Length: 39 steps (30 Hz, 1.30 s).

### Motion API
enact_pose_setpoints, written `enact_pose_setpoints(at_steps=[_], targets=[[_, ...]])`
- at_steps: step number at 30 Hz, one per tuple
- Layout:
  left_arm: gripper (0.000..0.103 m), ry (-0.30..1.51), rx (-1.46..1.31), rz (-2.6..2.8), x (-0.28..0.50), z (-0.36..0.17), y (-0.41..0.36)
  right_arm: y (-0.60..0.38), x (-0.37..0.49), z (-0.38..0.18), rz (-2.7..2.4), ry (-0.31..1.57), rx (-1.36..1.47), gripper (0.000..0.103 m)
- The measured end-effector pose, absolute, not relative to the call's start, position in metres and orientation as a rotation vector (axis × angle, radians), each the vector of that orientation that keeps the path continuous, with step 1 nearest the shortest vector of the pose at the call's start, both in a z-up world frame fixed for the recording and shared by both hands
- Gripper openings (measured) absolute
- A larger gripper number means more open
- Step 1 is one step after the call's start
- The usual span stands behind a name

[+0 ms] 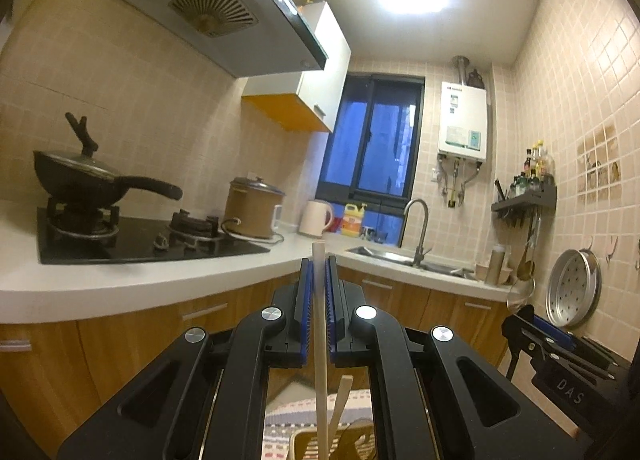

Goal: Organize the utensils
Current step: 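Lift the chopstick and black ladle into the beige holder with both tools, then open both tools and lower them back to the utensils on the cloth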

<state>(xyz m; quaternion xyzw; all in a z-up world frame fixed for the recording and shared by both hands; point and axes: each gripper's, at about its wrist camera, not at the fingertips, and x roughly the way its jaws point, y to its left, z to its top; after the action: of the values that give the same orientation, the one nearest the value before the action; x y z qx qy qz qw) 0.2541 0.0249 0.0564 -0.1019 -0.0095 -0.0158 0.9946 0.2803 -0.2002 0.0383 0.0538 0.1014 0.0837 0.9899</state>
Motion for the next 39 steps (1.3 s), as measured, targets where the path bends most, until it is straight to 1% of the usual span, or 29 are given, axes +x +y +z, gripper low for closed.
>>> enact_pose_setpoints(at_steps=[3,4,5,6,7,8,9,15,16,18,22,26,29,31,35,39], targets=[[0.005,0.004,-0.187,-0.034,0.252,0.053,0.027,-0.202,0.277,0.035,0.166,0.222,0.105,0.036],[0.006,0.017,-0.185,-0.033,0.251,0.052,0.028,-0.203,0.275,0.035,0.177,0.243,0.101,0.043],[0.007,0.030,-0.190,-0.035,0.249,0.052,0.030,-0.205,0.272,0.035,0.192,0.251,0.109,0.045],[0.012,0.043,-0.199,-0.048,0.247,0.053,0.033,-0.208,0.267,0.036,0.197,0.254,0.120,0.047],[0.024,0.056,-0.206,-0.060,0.244,0.053,0.036,-0.213,0.262,0.037,0.200,0.259,0.133,0.053],[0.031,0.060,-0.208,-0.061,0.239,0.053,0.038,-0.216,0.257,0.037,0.201,0.266,0.141,0.053],[0.034,0.058,-0.207,-0.058,0.233,0.054,0.040,-0.219,0.253,0.038,0.197,0.274,0.147,0.053],[0.035,0.119,-0.211,-0.060,0.196,0.060,0.052,-0.240,0.218,0.040,0.173,0.345,0.178,0.053],[0.037,0.147,-0.218,-0.065,0.189,0.060,0.053,-0.244,0.212,0.040,0.172,0.380,0.188,0.053],[0.038,0.225,-0.229,-0.098,0.184,0.058,0.054,-0.250,0.205,0.036,0.175,0.472,0.191,0.053],[0.038,0.474,-0.259,-0.190,0.182,0.033,0.050,-0.256,0.198,0.021,0.196,0.670,0.193,0.053],[0.038,0.798,-0.308,-0.308,0.189,-0.017,0.037,-0.255,0.193,-0.007,0.224,0.887,0.173,0.053],[0.038,0.981,-0.304,-0.379,0.190,-0.058,0.019,-0.254,0.189,-0.033,0.235,1.022,0.155,0.053],[0.038,1.041,-0.261,-0.386,0.186,-0.080,0.006,-0.255,0.188,-0.051,0.242,1.107,0.162,0.053],[0.038,1.115,-0.227,-0.358,0.179,-0.112,-0.011,-0.259,0.184,-0.073,0.253,1.195,0.184,0.053],[0.038,1.094,-0.139,-0.300,0.174,-0.117,-0.024,-0.262,0.183,-0.086,0.252,1.240,0.183,0.053]])
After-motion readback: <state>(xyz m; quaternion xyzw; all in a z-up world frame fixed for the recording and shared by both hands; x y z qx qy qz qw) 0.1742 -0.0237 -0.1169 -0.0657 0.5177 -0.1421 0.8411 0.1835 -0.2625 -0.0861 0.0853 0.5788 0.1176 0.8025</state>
